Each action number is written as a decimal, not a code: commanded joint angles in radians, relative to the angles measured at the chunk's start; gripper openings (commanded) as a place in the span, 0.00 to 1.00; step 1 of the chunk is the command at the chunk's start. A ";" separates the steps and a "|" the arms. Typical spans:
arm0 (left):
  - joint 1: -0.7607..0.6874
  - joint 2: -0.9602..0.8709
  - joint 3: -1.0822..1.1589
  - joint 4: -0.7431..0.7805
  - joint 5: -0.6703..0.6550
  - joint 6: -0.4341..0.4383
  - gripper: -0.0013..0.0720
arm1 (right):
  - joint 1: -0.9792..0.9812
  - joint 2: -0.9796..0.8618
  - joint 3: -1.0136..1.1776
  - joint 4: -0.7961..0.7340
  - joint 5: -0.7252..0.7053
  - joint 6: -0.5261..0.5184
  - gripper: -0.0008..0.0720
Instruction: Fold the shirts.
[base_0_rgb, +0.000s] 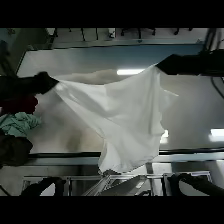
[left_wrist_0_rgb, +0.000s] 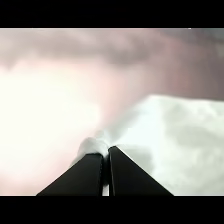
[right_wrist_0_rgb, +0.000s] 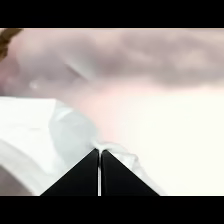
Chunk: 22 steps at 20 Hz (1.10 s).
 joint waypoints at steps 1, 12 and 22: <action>-0.089 -0.234 -0.179 0.038 -0.109 0.012 0.04 | 0.108 -0.266 -0.074 0.026 0.074 0.006 0.04; 0.017 -0.507 0.061 0.039 -0.084 0.018 0.04 | -0.093 -0.110 -0.134 -0.098 -0.196 0.220 0.55; 0.013 -0.678 0.319 0.038 -0.026 0.035 0.04 | -0.028 0.598 -1.174 0.001 -0.133 0.583 0.56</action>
